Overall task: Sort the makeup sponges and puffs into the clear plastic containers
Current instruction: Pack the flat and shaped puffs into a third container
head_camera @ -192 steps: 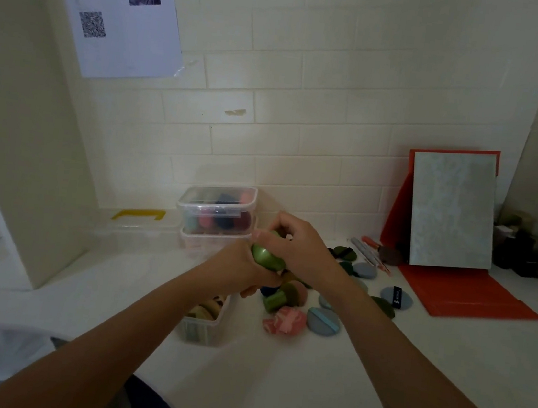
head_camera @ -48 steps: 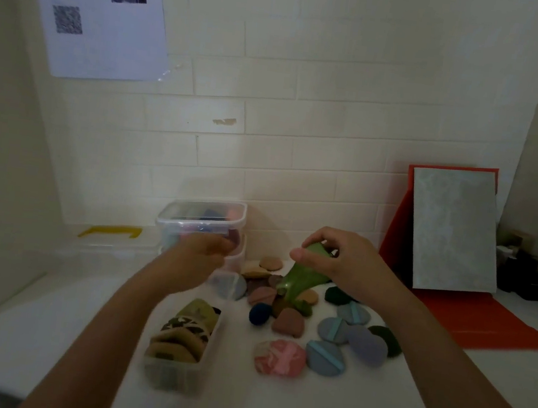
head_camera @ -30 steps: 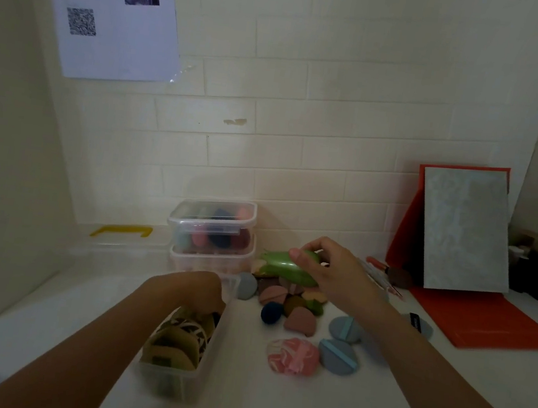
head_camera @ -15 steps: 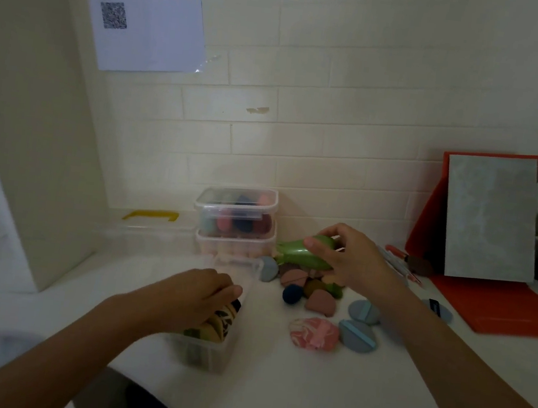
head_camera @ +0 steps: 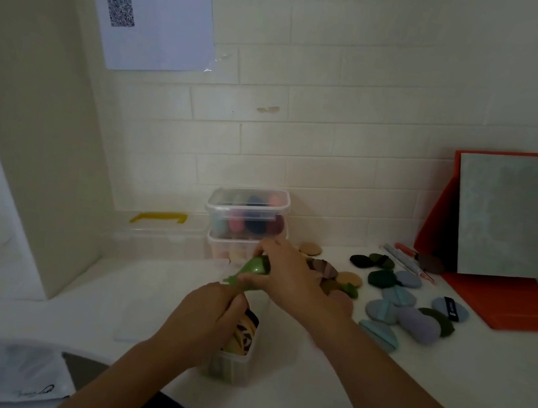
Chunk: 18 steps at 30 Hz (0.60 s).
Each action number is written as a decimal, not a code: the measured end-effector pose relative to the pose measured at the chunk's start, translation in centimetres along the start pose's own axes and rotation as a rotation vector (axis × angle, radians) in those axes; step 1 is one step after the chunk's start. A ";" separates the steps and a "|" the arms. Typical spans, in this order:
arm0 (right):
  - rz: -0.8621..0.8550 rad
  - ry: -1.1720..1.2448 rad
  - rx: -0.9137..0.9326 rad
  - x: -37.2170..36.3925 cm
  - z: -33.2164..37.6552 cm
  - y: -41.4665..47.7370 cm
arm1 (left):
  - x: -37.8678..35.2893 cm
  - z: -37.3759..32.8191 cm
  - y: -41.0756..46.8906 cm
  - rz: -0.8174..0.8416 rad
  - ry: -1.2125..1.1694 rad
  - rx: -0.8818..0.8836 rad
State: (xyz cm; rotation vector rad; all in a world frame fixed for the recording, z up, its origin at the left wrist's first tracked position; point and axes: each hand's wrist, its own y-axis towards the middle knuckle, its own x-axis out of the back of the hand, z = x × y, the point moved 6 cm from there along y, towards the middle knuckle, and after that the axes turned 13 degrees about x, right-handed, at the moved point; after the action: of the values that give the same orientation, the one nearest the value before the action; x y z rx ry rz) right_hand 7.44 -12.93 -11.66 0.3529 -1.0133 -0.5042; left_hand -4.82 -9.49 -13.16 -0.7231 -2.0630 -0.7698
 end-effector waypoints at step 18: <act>0.024 -0.345 -0.152 -0.4 0.2 0.2 | -0.6 0.3 0.8 -0.026 -0.006 0.013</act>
State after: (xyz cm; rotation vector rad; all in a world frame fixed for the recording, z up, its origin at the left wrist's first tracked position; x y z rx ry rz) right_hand 7.11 -12.51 -11.73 0.1182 -1.3015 -0.6299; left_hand -4.08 -8.89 -13.53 -0.6931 -2.0847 -0.7685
